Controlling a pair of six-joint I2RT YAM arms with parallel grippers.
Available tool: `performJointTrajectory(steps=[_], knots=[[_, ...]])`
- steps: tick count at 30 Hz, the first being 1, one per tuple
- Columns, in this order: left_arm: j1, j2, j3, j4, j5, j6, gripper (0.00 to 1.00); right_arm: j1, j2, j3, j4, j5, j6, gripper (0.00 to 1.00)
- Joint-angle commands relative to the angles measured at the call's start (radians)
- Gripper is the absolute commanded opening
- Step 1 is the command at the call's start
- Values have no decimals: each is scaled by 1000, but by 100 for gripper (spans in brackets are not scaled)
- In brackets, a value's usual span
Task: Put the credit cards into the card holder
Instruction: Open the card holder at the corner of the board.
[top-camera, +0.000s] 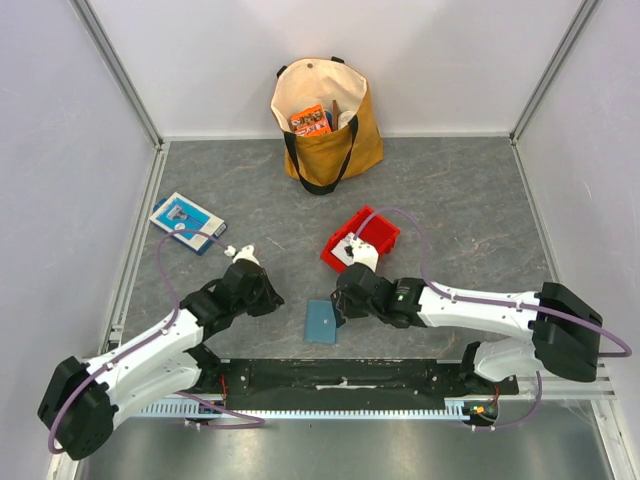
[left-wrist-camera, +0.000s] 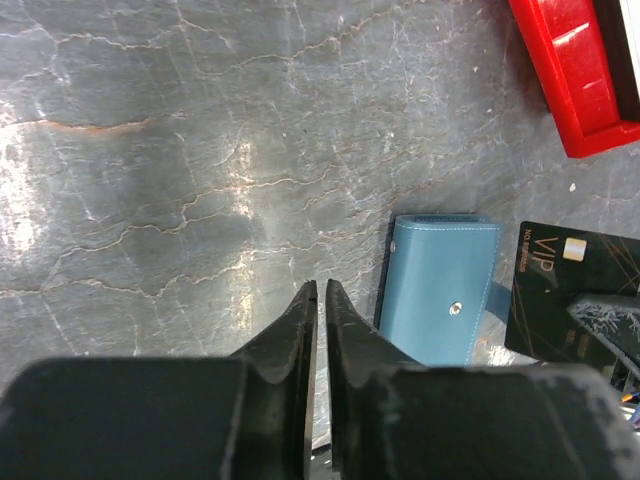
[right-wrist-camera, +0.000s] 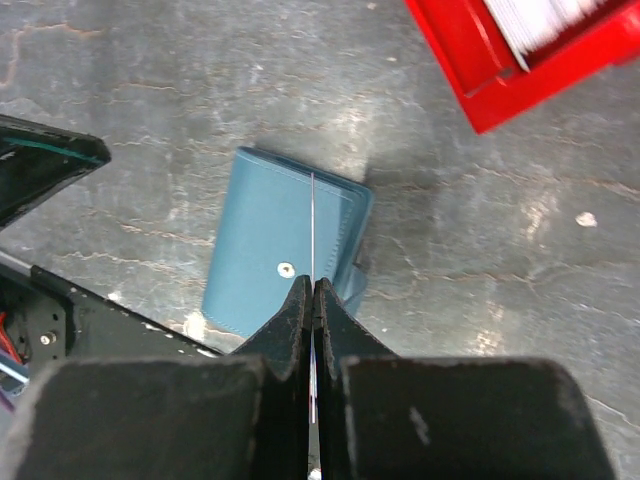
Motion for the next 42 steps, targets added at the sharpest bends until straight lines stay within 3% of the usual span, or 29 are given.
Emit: performJointTrajectory(steps=[1,3,30,36,42], knots=[[-9,26,-5,69,61,28,6,5,-58,-50,-18,66,61,0],[-17,49,-4,89,67,31,2,5,-58,-68,-13,55,72,0],[-141,382,24,262,184,28,2,3,-20,-172,244,-98,122,0],[-156,442,67,221,153,26,2,3,-81,-149,280,-136,98,0],[-155,401,107,61,-11,15,2,3,-69,-154,257,-109,102,0]])
